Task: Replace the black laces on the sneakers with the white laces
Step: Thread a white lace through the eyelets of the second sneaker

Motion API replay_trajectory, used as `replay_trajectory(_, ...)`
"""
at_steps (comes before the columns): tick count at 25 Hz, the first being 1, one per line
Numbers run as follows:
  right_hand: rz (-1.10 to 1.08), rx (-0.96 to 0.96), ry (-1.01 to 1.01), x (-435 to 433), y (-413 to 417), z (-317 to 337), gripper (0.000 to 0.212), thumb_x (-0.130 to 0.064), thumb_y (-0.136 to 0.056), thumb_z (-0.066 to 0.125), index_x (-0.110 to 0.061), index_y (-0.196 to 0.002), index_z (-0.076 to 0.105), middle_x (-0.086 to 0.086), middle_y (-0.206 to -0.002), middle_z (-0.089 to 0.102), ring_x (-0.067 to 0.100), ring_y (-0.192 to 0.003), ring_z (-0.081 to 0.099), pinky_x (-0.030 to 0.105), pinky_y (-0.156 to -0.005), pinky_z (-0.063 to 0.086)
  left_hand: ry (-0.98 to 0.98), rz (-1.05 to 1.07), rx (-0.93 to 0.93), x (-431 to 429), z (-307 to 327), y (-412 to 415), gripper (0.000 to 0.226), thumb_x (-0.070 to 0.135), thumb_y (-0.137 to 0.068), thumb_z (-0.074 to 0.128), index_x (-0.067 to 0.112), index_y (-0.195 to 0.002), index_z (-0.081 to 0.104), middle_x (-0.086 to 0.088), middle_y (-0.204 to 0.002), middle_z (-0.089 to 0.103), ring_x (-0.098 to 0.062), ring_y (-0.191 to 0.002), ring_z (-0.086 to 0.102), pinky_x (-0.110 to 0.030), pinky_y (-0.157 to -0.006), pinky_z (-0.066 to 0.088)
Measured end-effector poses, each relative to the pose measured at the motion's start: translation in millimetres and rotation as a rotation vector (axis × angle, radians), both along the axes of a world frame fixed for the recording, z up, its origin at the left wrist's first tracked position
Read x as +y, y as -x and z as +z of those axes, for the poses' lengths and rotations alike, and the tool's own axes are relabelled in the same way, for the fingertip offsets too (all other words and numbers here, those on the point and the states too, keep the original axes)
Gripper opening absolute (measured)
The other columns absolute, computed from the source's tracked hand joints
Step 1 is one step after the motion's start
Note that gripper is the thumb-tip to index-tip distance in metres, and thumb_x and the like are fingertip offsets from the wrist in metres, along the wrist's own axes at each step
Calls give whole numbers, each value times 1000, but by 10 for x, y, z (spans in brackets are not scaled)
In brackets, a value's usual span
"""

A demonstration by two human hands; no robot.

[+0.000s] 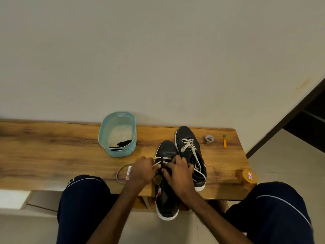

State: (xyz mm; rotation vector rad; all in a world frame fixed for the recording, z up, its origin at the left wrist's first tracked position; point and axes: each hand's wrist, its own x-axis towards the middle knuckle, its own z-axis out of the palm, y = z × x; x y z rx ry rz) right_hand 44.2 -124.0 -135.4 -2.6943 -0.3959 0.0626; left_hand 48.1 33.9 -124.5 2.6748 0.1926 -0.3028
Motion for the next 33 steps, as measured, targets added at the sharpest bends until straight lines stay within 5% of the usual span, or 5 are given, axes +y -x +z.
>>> replay_trajectory(6,-7,-48,58,-16,83,30,37,-50,-98,49,-25,-121,63,0,-118,52,22,-113,49,45,-95,36,595,301,-233,150,0,-96,33,19,-102,47,23,-73,63,2,-85,65,-16,-86,59,-34,-80,44)
replay_trajectory(10,-172,-2,-29,-222,149,145,53,-63,-94,44,-25,-130,41,-3,-129,45,17,-119,41,39,-101,38,590,361,-162,128,-52,-47,30,21,-103,45,19,-79,63,-3,-87,66,-21,-83,59,-40,-78,50)
replay_trajectory(19,-191,30,181,-535,174,394,24,-44,-98,53,-25,-111,58,-5,-108,64,16,-103,58,33,-86,43,654,403,126,40,-50,40,26,18,-103,40,10,-93,63,-8,-99,69,-30,-82,70,-34,-57,54)
replay_trajectory(27,-456,836,-1032,-394,56,483,23,-22,-104,49,-3,-101,62,4,-68,55,10,-47,50,29,-51,55,738,487,166,-14,66,74,28,20,-105,38,11,-93,61,-10,-105,66,-29,-87,68,-38,-65,57)
replay_trajectory(33,50,203,-201,-376,108,224,43,-50,-103,37,-22,-127,59,-1,-122,59,13,-103,63,31,-87,51,1329,695,-142,19,446,33,28,17,-102,39,14,-77,52,-9,-97,71,-29,-98,68,-40,-79,54)
